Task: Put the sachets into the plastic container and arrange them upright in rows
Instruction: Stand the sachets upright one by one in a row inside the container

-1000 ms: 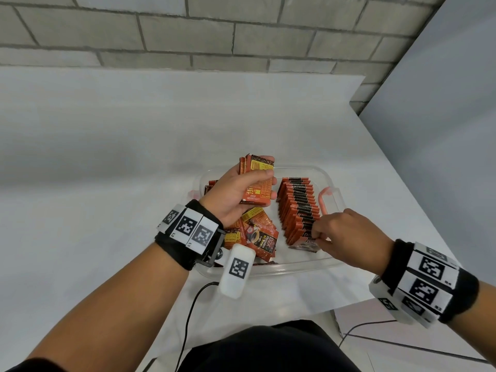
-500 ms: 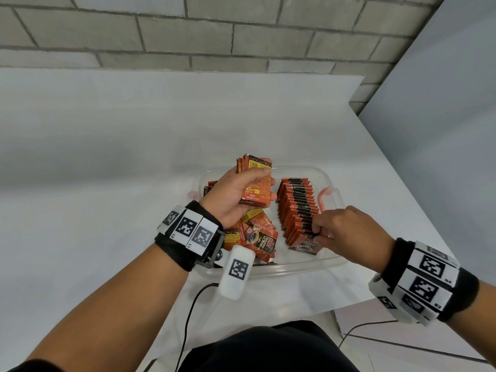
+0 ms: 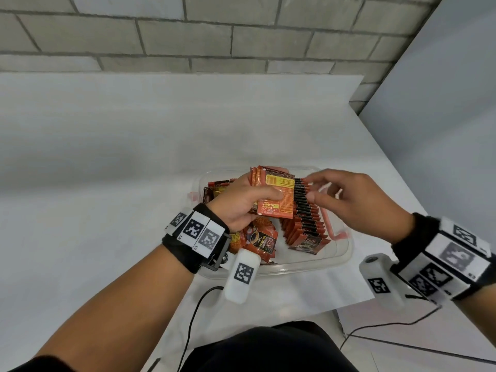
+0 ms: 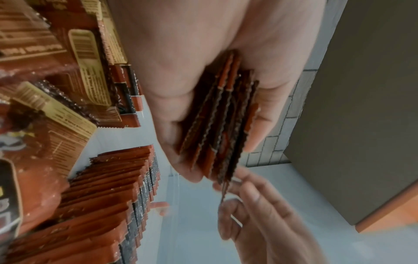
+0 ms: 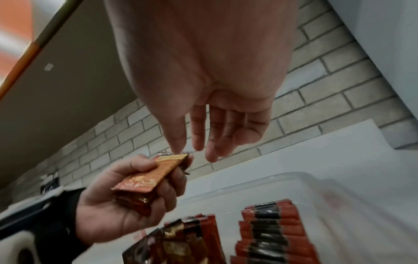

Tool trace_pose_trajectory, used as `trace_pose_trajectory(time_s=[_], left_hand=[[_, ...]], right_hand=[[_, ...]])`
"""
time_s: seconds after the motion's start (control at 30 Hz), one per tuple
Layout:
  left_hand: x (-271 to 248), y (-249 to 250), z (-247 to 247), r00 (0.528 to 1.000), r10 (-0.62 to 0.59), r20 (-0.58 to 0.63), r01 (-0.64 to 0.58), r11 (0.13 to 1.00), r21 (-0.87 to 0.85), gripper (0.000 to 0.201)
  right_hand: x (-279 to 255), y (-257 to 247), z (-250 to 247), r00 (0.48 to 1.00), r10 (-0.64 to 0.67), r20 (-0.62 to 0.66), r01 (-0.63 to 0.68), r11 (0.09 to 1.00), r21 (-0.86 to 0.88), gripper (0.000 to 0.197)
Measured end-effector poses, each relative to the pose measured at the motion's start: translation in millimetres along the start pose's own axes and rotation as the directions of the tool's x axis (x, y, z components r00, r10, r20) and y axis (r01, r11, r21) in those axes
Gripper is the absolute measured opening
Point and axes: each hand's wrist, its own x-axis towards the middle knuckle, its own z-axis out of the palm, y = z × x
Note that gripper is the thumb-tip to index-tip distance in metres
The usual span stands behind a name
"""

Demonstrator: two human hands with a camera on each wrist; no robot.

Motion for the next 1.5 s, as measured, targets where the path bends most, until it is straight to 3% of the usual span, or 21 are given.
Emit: trace_pose_trajectory(time_s=[0.13, 0.23, 0.37, 0.47, 0.53, 0.63, 0.7, 0.8, 0.9, 0.97, 1.13, 1.27, 1.37, 1.5], left_hand=[[-1.3, 0.5, 5.9, 0.998, 0.043, 0.038, -0.044, 0.999, 0.004, 0.034], [-3.7, 0.0, 4.9, 0.997, 0.051, 0.053, -0.049, 0.998, -0.032, 0.032], [-5.0, 3.7, -1.6, 0.999, 0.006, -0.035, -0.012, 0.986, -0.167, 0.050], [-4.1, 4.9, -6.6, 0.994, 0.001, -0.113, -0.031, 0.962, -0.271, 0.047], [-4.8, 5.7, -6.0, 0.995, 0.003, -0.102, -0.036, 0.946, -0.322, 0.030], [-3.4, 7.0, -4.6, 0.992, 0.047, -0.120, -0.087, 0.934, -0.346, 0.014], [-1.9, 7.1, -4.7, 0.985, 0.089, -0.150, -0.134, 0.936, -0.326, 0.018], [0.0, 7.7, -4.4, 0.978, 0.101, -0.181, -0.155, 0.936, -0.315, 0.018], [-0.4, 7.8, -1.8, 0.983, 0.115, -0.147, -0.149, 0.957, -0.251, 0.023], [-2.5, 7.8, 1.8, 0.989, 0.106, -0.103, -0.124, 0.976, -0.177, 0.026], [-4.3, 5.9, 8.3, 0.996, 0.069, -0.050, -0.073, 0.995, -0.073, 0.019], [-0.6, 8.6, 0.7, 0.982, 0.071, -0.177, -0.099, 0.983, -0.157, 0.019], [2.2, 8.7, -6.4, 0.971, 0.065, -0.231, -0.105, 0.980, -0.167, 0.011], [3.8, 7.8, -6.1, 0.974, 0.049, -0.221, -0.084, 0.985, -0.153, 0.008]], right_hand=[[12.4, -13.7, 9.9, 0.999, 0.046, 0.027, -0.048, 0.996, 0.082, 0.035], [16.6, -15.6, 14.9, 0.998, 0.056, -0.006, -0.054, 0.983, 0.174, 0.026], [17.8, -12.6, 10.4, 0.981, 0.054, -0.184, -0.004, 0.966, 0.260, 0.019], [14.4, -14.0, 8.7, 0.952, -0.090, -0.292, 0.133, 0.982, 0.131, 0.020], [12.1, -11.7, 14.6, 0.955, -0.198, -0.222, 0.205, 0.979, 0.008, 0.019], [9.7, -6.9, 22.6, 0.974, -0.216, -0.063, 0.215, 0.976, -0.025, 0.020], [8.8, -7.8, 21.8, 0.982, -0.188, -0.017, 0.188, 0.982, 0.021, 0.027], [10.5, -8.1, 20.9, 0.992, -0.102, -0.073, 0.106, 0.993, 0.052, 0.036], [12.8, -7.4, 23.4, 0.994, -0.007, -0.111, 0.019, 0.994, 0.109, 0.043], [14.0, -8.6, 22.9, 0.994, -0.033, -0.105, 0.044, 0.994, 0.097, 0.044], [14.5, -11.4, 12.4, 0.999, -0.045, 0.006, 0.045, 0.994, 0.096, 0.040], [3.4, -0.8, 2.0, 0.991, 0.001, 0.136, -0.011, 0.997, 0.075, 0.021], [-8.7, 8.2, -0.2, 0.966, 0.047, 0.256, -0.046, 0.999, -0.010, 0.020], [-17.6, 18.5, 11.1, 0.932, 0.096, 0.351, -0.020, 0.977, -0.214, 0.031]])
